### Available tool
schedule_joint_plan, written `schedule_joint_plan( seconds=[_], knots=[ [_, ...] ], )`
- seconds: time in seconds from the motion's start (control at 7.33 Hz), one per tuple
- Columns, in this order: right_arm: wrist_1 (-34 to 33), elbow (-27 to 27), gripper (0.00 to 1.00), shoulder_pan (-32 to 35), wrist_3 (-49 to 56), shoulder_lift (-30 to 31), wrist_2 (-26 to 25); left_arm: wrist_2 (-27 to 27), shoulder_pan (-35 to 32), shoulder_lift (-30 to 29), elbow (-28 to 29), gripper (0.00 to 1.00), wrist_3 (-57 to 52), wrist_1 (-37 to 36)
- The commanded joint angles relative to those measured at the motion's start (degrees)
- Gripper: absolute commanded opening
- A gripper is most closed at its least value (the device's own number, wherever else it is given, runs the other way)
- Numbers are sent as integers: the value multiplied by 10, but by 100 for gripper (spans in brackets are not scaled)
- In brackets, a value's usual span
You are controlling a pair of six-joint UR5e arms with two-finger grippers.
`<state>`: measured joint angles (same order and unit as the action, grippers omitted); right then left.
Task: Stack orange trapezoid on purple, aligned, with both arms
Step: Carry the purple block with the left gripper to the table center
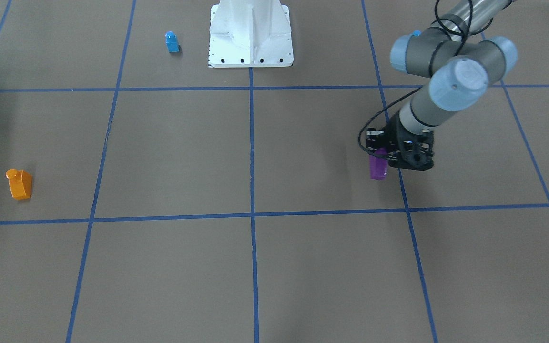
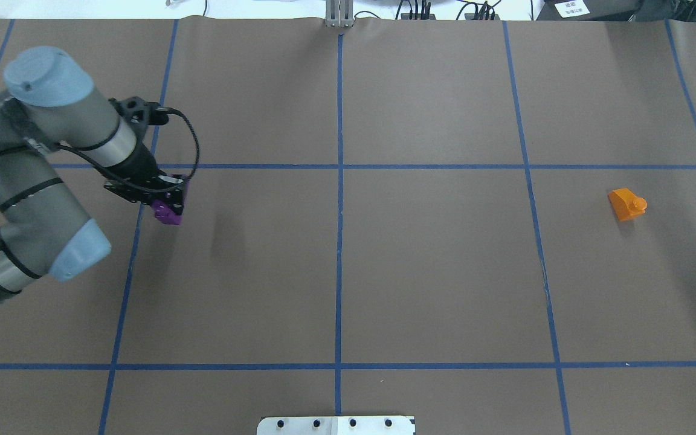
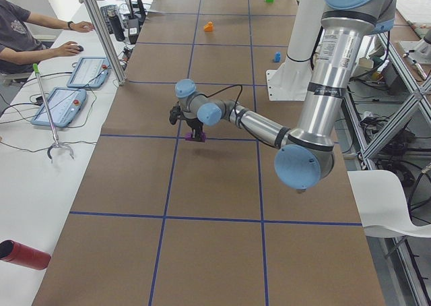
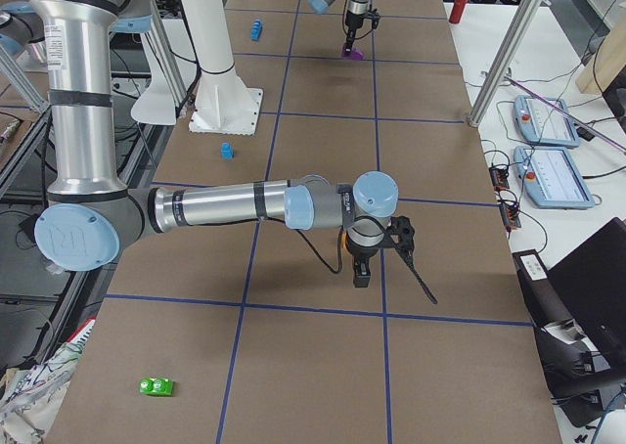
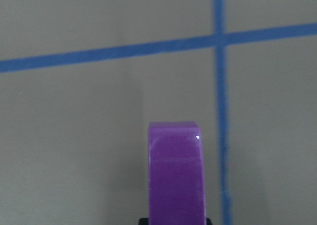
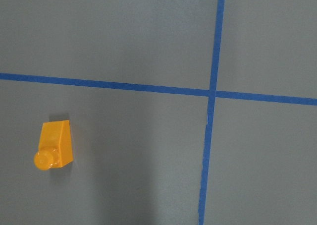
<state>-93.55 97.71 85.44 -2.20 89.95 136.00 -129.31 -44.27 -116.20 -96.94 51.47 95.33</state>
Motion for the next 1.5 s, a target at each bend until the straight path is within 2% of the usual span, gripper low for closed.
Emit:
schedule_joint_plan(
  seconds=[0.0,0.14,0.41,0.55,1.23,1.36],
  knots=[
    [-1,1,100,-12,-4,1,1,46,75,-133,52,0,99,-18],
    [-1,1,100,-16,-5,1,1,70,97,-207,108,0,119,-40],
    [-1,1,100,-16,-4,1,1,114,138,-247,164,0,144,-36],
    [-1,2,100,-18,-6,1,1,114,147,-270,193,0,156,-36],
    [0,2,100,-20,-6,1,1,114,155,-275,213,0,155,-34],
    [0,2,100,-22,-5,1,1,114,156,-275,214,10,155,-33]
  ],
)
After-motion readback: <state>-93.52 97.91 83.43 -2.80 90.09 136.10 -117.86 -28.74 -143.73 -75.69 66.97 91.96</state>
